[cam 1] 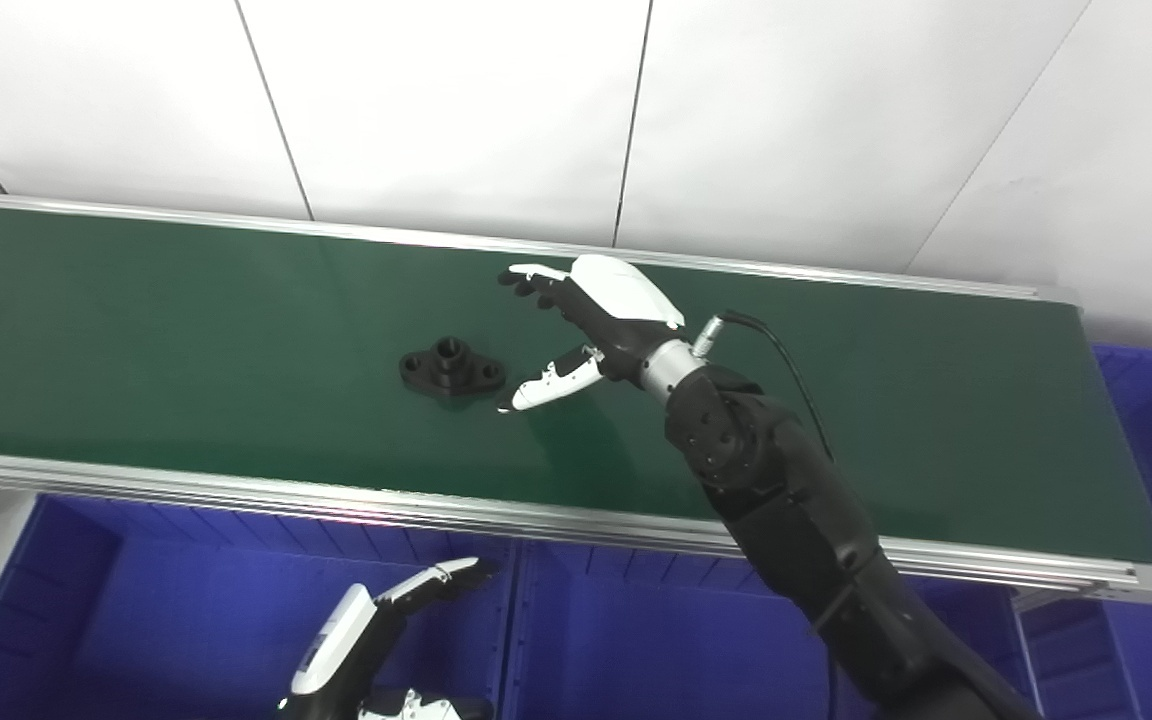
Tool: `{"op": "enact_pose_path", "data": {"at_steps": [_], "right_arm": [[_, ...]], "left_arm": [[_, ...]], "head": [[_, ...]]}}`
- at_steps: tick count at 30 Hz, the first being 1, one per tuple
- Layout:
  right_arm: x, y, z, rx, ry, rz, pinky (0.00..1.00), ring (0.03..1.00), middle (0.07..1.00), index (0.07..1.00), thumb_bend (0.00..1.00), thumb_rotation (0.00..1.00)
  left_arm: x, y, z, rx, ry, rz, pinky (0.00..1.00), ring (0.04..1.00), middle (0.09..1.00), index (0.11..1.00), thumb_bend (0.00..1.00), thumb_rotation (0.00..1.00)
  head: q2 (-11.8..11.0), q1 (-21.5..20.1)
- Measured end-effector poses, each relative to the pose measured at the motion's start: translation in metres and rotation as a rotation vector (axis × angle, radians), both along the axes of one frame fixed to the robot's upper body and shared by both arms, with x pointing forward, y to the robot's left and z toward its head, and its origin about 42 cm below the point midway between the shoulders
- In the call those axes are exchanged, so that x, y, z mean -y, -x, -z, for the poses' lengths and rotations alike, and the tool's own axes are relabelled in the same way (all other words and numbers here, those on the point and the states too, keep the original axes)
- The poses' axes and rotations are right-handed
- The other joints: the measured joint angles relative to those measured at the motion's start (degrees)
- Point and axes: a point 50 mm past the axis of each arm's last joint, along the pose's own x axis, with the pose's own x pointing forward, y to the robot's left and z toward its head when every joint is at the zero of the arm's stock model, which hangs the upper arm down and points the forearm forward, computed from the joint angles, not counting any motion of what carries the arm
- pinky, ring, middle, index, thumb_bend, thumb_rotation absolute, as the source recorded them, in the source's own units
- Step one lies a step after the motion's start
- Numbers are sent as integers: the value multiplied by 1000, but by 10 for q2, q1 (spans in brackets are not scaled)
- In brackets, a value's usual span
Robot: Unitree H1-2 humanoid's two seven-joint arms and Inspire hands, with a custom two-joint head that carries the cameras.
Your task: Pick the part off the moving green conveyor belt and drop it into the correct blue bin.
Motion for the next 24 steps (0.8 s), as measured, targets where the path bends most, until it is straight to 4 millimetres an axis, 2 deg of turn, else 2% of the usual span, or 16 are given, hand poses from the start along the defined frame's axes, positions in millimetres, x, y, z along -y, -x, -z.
{"op": "enact_pose_path", "data": {"at_steps": [7,16,24], "right_arm": [[-8,-7,1,22,77,-28,811,850,864,882,845,340],[-23,-19,-10,84,172,-92,768,820,851,876,841,353],[-23,-23,1,69,251,-107,742,801,833,865,837,337]], "left_arm": [[1,0,0,0,2,-1,711,763,804,804,808,723],[3,0,0,0,8,-2,718,771,809,810,819,744],[8,0,1,0,19,-5,725,774,811,816,818,739]], "head": [[1,-3],[4,-1],[8,1]]}}
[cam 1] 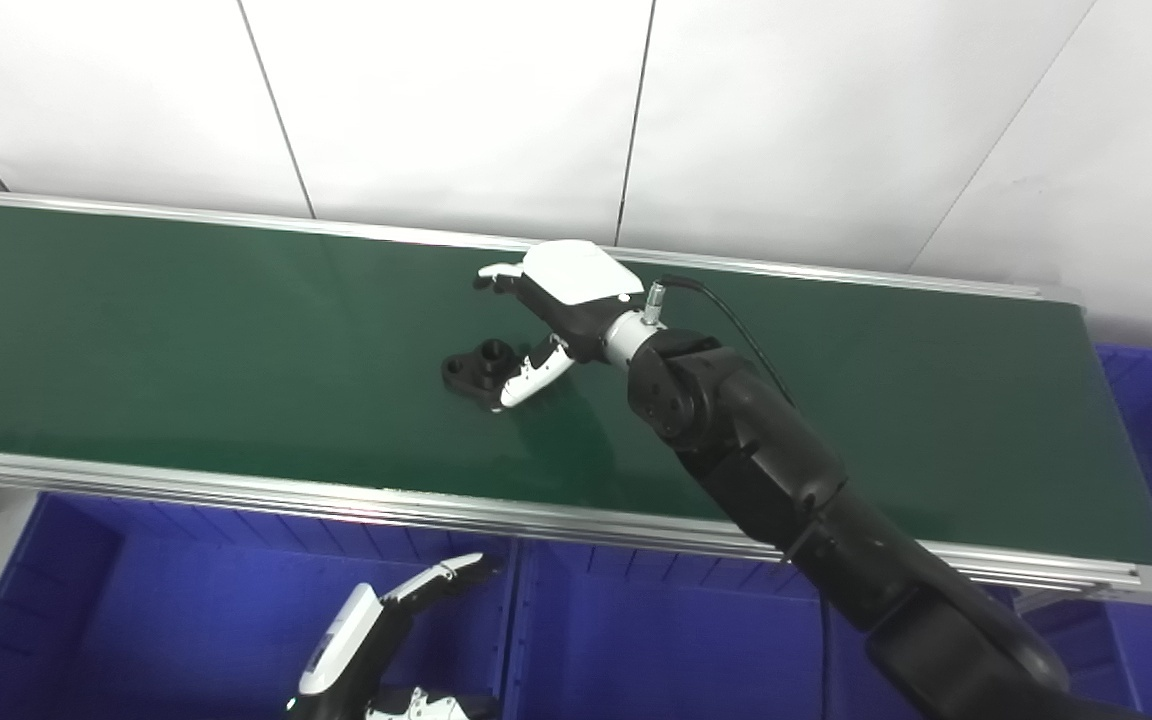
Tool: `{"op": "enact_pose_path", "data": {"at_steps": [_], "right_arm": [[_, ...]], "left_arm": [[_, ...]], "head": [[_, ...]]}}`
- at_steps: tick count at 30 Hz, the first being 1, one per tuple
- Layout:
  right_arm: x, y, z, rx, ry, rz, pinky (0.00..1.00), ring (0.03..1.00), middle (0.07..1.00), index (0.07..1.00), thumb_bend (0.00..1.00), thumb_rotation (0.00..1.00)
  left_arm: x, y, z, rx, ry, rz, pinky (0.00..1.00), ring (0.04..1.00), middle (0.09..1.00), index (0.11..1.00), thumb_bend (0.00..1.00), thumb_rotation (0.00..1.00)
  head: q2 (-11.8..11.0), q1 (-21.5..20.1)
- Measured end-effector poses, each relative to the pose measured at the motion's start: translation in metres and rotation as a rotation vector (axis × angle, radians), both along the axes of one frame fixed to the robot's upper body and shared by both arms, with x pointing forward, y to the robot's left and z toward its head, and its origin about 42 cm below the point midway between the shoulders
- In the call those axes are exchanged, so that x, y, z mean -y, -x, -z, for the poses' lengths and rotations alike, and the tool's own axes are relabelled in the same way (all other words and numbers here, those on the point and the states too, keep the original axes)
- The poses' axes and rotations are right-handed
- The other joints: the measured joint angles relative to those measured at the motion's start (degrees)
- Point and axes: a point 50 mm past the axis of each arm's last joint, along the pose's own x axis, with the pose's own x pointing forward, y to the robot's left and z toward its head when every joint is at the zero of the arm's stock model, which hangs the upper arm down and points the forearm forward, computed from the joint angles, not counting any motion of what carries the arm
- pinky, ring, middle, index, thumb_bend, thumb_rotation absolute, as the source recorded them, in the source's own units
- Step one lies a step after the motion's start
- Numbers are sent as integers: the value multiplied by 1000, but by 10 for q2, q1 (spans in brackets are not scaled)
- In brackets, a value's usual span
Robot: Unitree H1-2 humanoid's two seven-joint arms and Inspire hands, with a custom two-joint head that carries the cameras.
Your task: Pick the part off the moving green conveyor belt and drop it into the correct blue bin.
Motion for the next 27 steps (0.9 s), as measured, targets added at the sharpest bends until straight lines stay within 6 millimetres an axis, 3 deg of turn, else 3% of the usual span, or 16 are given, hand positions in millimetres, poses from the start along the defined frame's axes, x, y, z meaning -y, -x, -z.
{"op": "enact_pose_path", "data": {"at_steps": [16,21,27], "right_arm": [[21,7,28,-31,73,9,740,796,834,870,827,303],[28,13,36,-23,67,23,761,813,849,885,804,341],[35,18,43,-1,62,20,668,767,813,852,782,308]], "left_arm": [[6,2,-1,-3,20,-8,717,771,809,812,798,729],[8,3,-1,12,13,1,723,776,812,812,784,721],[8,2,-2,15,13,2,726,781,816,817,763,721]], "head": [[8,-1],[10,1],[9,-1]]}}
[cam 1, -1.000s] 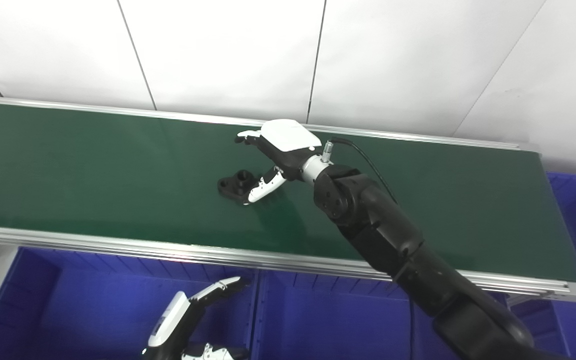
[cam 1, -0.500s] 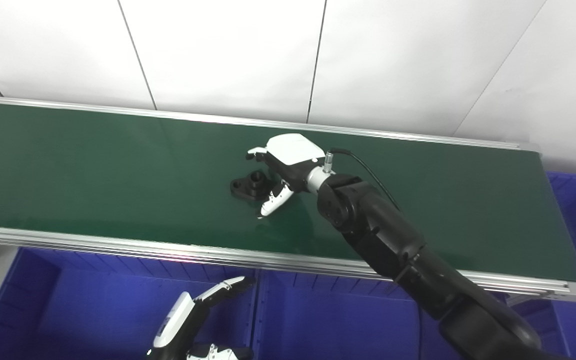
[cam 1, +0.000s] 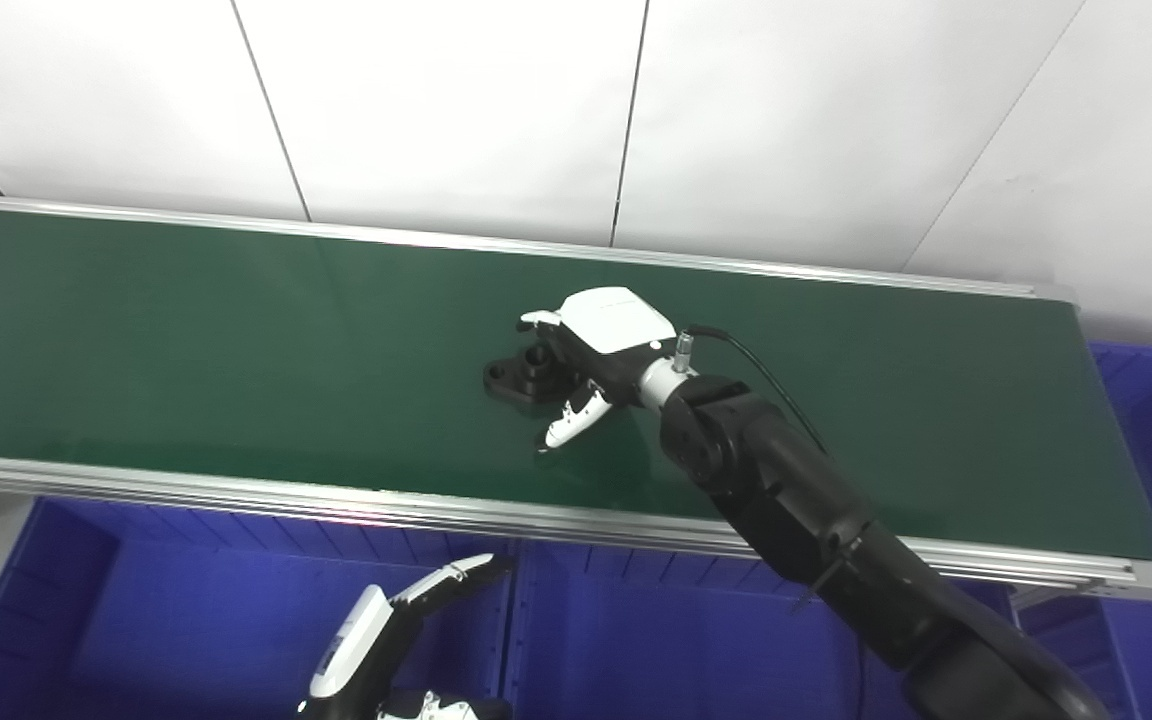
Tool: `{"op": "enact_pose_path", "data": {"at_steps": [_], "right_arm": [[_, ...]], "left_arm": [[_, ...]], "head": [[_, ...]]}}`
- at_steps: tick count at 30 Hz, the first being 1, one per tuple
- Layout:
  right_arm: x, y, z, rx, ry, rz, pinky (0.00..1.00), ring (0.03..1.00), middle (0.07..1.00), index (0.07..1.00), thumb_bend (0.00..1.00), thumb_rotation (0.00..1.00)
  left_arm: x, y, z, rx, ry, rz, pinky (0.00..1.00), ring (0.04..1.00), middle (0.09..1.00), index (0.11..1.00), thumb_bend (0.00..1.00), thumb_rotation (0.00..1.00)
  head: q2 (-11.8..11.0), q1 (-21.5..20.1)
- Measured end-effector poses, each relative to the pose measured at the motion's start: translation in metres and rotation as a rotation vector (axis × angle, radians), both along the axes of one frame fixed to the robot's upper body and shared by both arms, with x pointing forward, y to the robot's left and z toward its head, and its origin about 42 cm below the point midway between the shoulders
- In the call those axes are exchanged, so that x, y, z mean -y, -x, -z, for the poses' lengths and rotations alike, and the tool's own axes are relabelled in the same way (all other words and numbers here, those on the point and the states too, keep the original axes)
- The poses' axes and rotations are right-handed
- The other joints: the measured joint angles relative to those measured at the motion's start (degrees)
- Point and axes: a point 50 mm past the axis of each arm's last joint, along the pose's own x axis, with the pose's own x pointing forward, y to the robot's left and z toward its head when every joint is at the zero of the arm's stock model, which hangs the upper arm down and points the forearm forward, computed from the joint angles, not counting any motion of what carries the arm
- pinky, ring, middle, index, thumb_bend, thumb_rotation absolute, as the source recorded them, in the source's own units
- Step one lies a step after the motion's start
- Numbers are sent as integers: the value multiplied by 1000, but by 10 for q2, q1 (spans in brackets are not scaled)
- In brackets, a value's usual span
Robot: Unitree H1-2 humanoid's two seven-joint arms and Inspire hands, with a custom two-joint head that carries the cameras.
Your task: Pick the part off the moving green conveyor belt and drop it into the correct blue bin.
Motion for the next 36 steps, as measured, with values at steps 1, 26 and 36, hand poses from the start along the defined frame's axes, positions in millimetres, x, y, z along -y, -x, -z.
{"op": "enact_pose_path", "data": {"at_steps": [1,26,36], "right_arm": [[1,1,2,5,-8,4,648,759,806,846,775,293],[10,21,12,-5,-114,-49,418,407,525,498,515,0],[20,32,16,37,-137,-101,293,419,527,541,491,0]], "left_arm": [[0,0,0,0,0,0,727,782,816,818,761,721],[1,-2,-4,12,12,-1,725,778,813,814,760,726],[0,-4,-5,15,13,-7,722,773,807,808,775,739]], "head": [[2,-2],[18,-6],[18,-7]]}}
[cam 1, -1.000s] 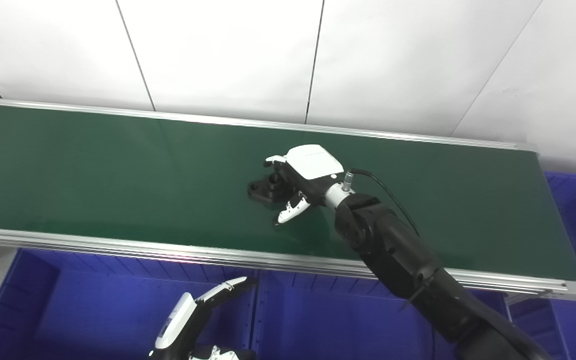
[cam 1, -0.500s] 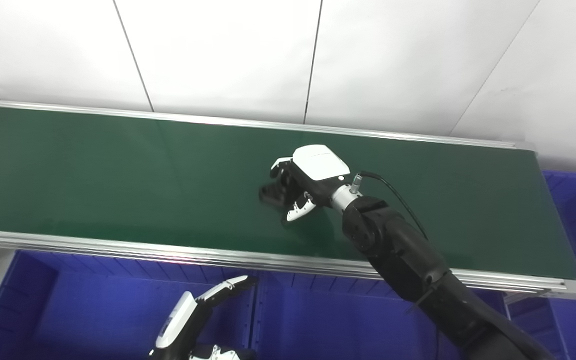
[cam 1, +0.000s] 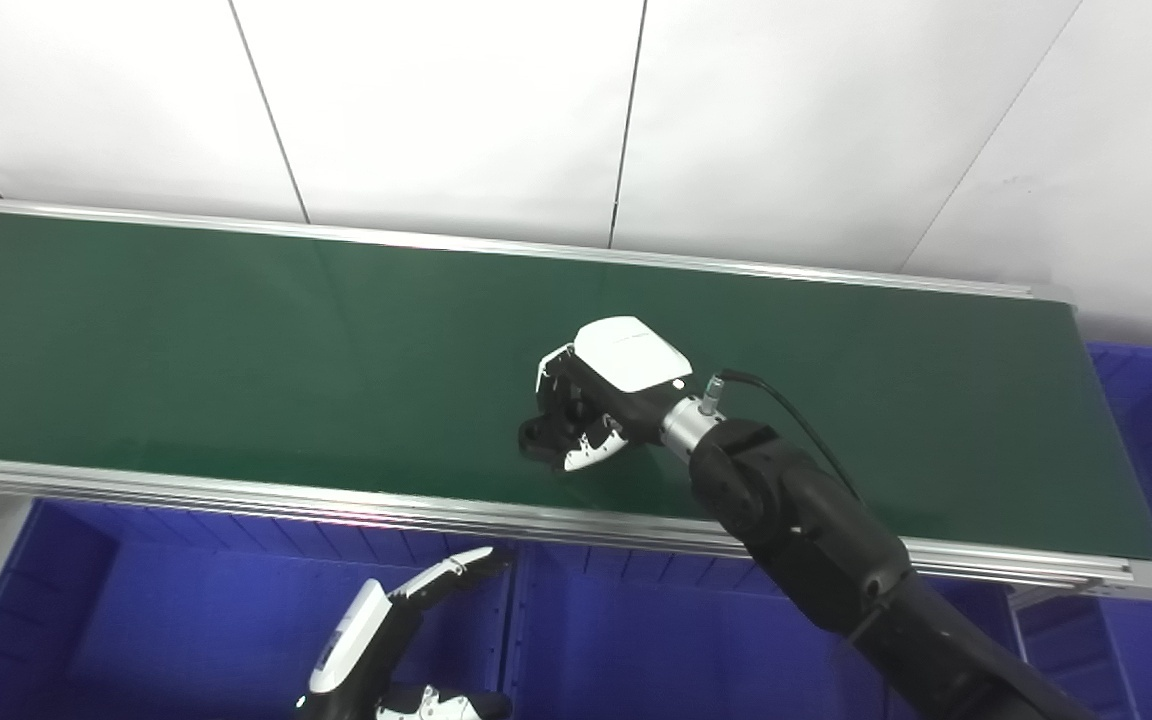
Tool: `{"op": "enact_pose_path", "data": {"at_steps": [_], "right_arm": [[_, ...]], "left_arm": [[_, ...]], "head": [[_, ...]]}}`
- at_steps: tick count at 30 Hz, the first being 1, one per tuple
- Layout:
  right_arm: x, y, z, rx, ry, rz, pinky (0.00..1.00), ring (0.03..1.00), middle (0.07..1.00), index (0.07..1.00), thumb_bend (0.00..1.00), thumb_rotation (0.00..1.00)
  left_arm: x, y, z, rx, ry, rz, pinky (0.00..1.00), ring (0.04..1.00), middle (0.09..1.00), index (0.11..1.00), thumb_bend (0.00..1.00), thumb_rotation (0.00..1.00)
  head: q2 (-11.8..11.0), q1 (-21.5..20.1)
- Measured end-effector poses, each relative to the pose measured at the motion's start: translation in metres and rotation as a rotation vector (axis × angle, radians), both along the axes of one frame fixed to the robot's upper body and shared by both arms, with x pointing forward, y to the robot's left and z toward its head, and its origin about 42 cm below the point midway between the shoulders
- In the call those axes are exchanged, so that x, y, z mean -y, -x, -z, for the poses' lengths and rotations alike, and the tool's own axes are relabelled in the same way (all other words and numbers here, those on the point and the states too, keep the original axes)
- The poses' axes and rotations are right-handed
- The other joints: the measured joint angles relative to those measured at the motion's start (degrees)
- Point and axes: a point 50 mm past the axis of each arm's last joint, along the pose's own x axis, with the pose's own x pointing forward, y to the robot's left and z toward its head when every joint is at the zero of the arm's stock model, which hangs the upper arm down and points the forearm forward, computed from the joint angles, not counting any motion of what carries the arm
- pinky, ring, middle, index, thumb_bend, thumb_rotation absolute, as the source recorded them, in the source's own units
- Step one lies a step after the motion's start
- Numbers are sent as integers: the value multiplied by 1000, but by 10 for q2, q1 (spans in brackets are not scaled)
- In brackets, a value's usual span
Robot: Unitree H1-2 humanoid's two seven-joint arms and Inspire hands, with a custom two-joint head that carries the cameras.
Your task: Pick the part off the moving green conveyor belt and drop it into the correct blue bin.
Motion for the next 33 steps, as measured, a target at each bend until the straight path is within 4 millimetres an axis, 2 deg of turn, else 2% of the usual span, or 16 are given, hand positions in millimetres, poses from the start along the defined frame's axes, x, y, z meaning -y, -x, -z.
{"op": "enact_pose_path", "data": {"at_steps": [9,14,18,21,24,27,33], "right_arm": [[-1,10,1,9,-30,-32,303,418,520,526,494,0],[-11,41,-7,-7,-88,-78,317,422,524,531,495,0],[-14,51,-31,10,-141,-54,333,417,519,530,496,0],[-7,51,-50,43,-178,-14,346,409,494,538,497,0],[-4,60,-67,60,-223,9,391,389,475,533,510,0],[-5,70,-71,20,-255,54,409,391,479,526,515,0],[2,88,-79,23,-323,99,320,372,500,539,510,0]], "left_arm": [[1,-1,-3,2,8,4,716,771,807,809,773,738],[1,0,-4,2,11,2,715,766,801,805,776,739],[1,-1,-5,6,16,1,711,762,798,800,771,734],[1,0,-5,7,17,0,706,759,798,802,767,734],[-1,3,-6,2,16,-3,705,758,796,802,767,734],[-3,2,-8,8,17,-6,705,757,794,798,772,736],[-2,2,-12,16,31,-5,700,756,793,795,763,723]], "head": [[4,2],[10,-6],[13,-7],[16,-8],[18,-11],[21,-10],[28,-11]]}}
